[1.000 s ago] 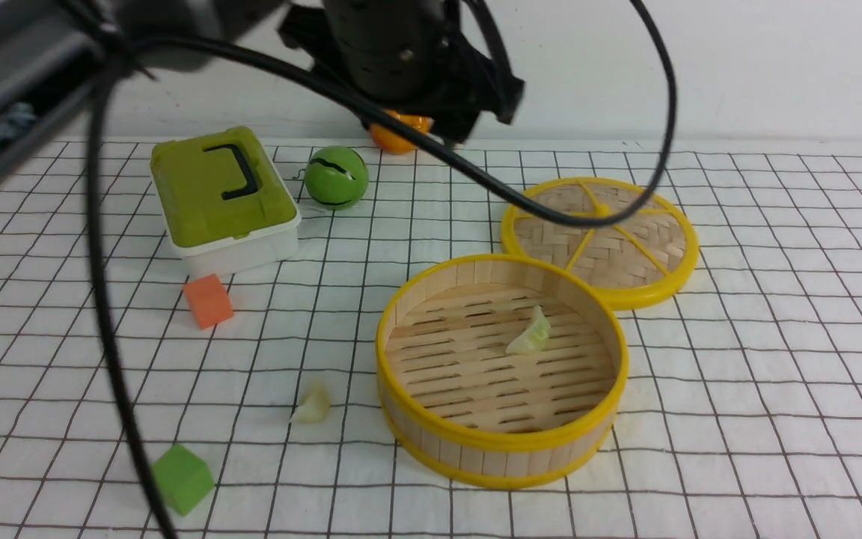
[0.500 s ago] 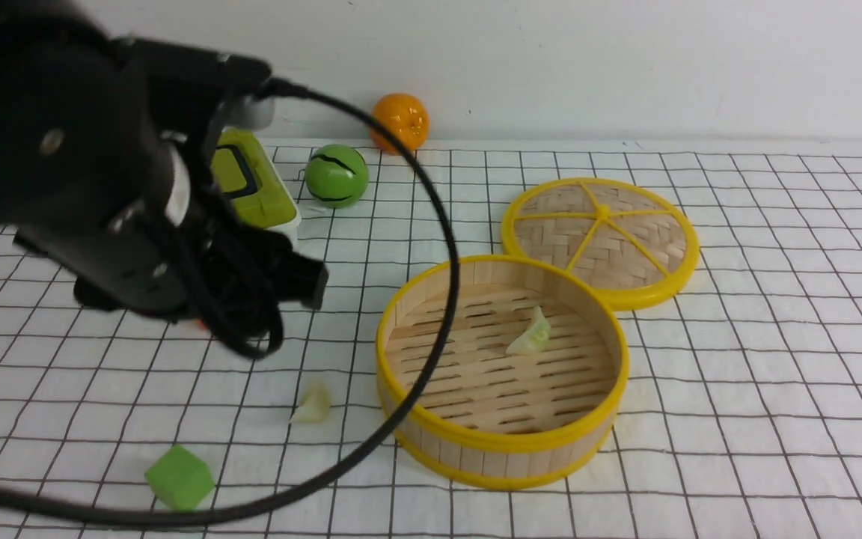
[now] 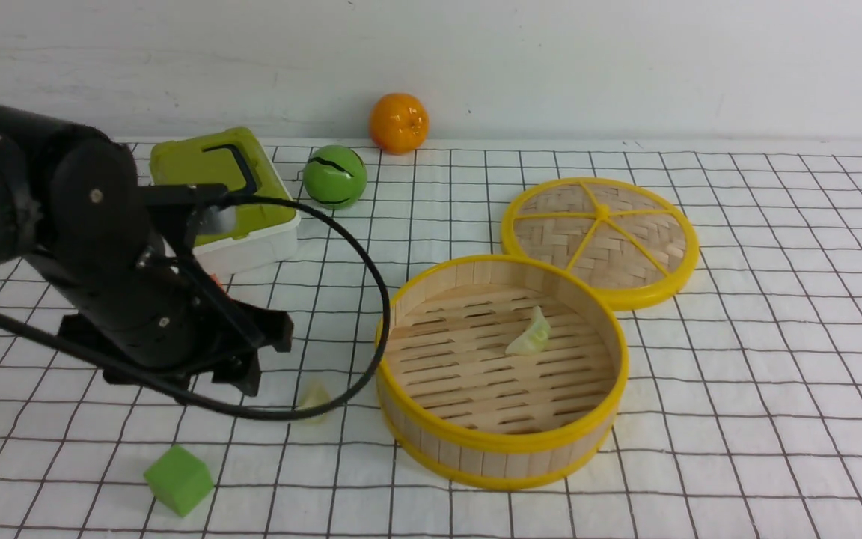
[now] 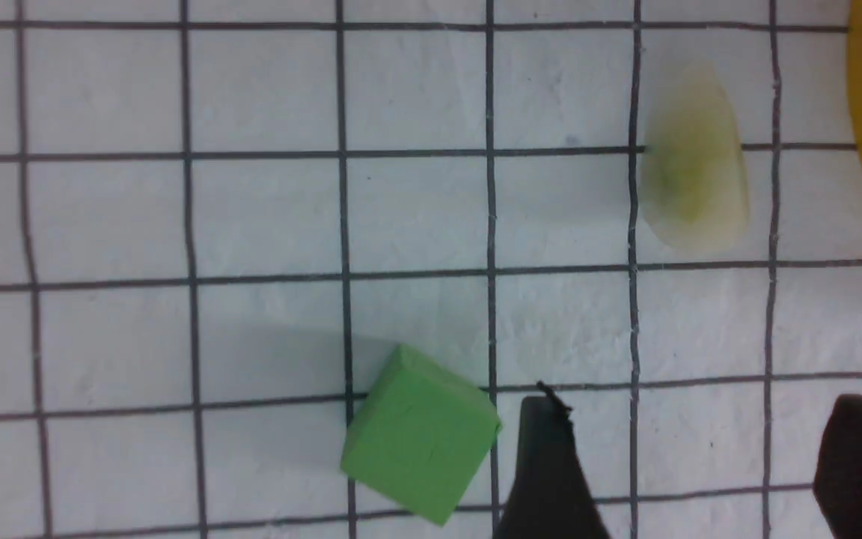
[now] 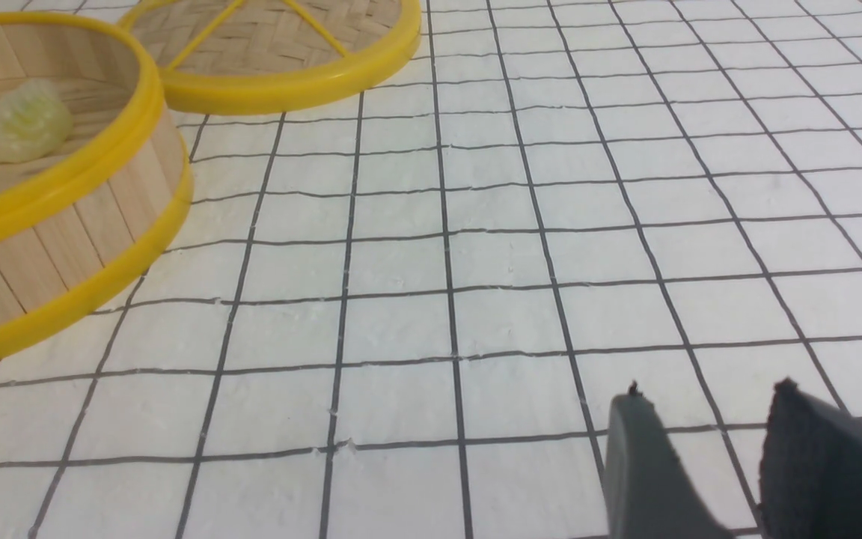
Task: Put the dumplings into the steamer on the table with the white tablecloth.
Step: 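Reach for and grasp a dumpling on the table with the left gripper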
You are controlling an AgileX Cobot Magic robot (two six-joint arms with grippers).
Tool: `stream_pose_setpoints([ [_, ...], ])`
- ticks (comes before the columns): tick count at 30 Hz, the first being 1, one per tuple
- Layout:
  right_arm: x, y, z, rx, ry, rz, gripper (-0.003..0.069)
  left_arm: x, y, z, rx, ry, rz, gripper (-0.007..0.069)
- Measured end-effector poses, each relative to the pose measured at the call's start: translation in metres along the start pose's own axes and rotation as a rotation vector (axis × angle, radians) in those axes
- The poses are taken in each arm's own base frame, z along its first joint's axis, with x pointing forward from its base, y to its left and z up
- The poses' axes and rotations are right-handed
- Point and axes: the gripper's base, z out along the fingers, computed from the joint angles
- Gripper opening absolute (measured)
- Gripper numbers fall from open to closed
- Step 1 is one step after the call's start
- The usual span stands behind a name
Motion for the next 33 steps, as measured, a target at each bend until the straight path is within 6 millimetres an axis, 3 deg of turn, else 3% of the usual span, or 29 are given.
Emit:
stream_pose_setpoints([
  [5, 0.000, 0.000, 0.000, 0.000, 0.000, -0.001, 0.0240, -0.010, -0.004, 0.039, 0.000, 0.016, 0.007, 0.0455],
  [12, 0.000, 0.000, 0.000, 0.000, 0.000, -0.001, 0.0240, -0.034, -0.012, 0.077, -0.003, 0.022, 0.011, 0.0455],
  [16, 0.000, 0.000, 0.000, 0.000, 0.000, -0.001, 0.0240, -0.034, -0.014, 0.097, 0.005, 0.060, -0.008, 0.0453],
  [24, 0.000, 0.000, 0.000, 0.000, 0.000, -0.001, 0.0240, -0.036, -0.016, 0.101, 0.052, 0.069, 0.006, 0.0410],
  [29, 0.000, 0.000, 0.000, 0.000, 0.000, -0.001, 0.0240, -0.037, -0.019, 0.099, 0.074, 0.080, -0.012, 0.0287],
  [33, 0.000, 0.000, 0.000, 0.000, 0.000, -0.001, 0.0240, -0.040, -0.022, 0.089, 0.079, 0.125, 0.006, 0.0263],
])
